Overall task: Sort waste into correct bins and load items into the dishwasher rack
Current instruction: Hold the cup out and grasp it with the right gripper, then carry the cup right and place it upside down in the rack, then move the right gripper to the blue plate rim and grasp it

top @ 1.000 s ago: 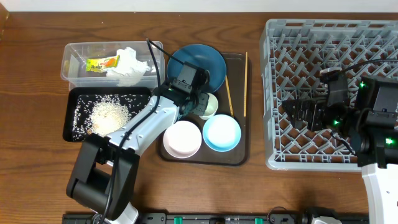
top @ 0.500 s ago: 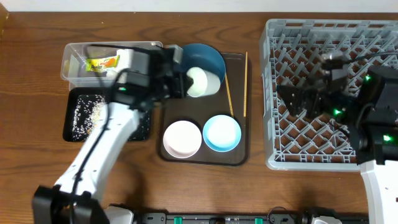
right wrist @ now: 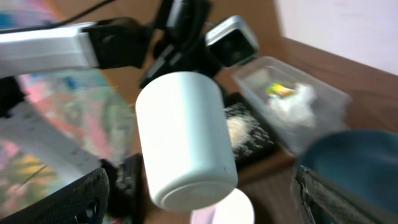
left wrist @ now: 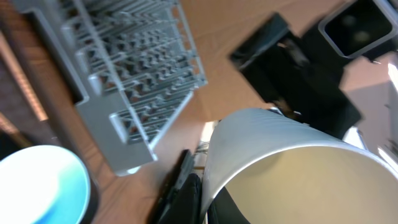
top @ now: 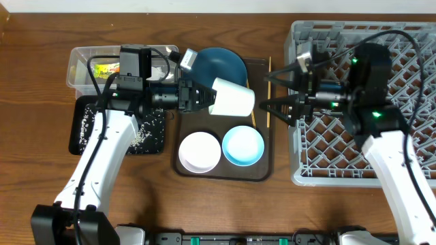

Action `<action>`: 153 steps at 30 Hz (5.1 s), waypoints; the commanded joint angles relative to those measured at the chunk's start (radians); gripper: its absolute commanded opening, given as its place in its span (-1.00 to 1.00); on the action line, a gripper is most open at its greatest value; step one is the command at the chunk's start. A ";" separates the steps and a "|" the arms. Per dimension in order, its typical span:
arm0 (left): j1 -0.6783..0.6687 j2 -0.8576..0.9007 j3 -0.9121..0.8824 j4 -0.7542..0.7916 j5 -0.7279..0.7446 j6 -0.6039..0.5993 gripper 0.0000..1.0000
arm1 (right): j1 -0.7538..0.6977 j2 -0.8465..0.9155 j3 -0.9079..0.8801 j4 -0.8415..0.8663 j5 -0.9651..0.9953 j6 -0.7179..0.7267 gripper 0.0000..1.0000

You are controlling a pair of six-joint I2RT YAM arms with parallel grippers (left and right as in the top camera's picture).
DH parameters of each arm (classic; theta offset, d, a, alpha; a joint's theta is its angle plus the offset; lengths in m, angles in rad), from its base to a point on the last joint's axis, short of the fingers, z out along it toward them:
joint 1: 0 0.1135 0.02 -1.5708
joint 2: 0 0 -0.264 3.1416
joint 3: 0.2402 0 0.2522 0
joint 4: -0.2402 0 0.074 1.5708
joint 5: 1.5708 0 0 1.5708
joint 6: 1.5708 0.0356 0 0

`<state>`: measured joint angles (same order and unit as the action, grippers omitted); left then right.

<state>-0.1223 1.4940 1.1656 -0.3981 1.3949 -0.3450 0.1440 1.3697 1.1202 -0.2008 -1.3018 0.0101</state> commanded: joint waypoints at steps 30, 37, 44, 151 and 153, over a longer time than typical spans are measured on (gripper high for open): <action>0.010 0.007 0.011 0.161 0.112 -0.139 -0.87 | 0.185 0.036 0.004 0.164 0.018 -0.037 0.48; 0.010 0.007 0.011 0.161 0.112 -0.139 -0.88 | 0.185 0.036 0.004 0.167 0.013 -0.033 0.45; 0.010 0.007 0.011 0.161 0.100 -0.138 -0.72 | 0.185 0.037 0.004 0.164 0.012 -0.033 0.01; 0.032 0.008 0.005 -0.248 -1.031 0.151 0.82 | 0.133 0.371 0.745 -1.159 1.216 0.138 0.72; 0.032 0.008 0.005 -0.249 -1.045 0.151 0.82 | 0.188 0.379 0.724 -1.107 1.195 0.149 0.68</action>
<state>-0.0952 1.4944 1.1656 -0.6472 0.3725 -0.2050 0.2665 1.7447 1.8542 -1.3392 -0.0582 0.1493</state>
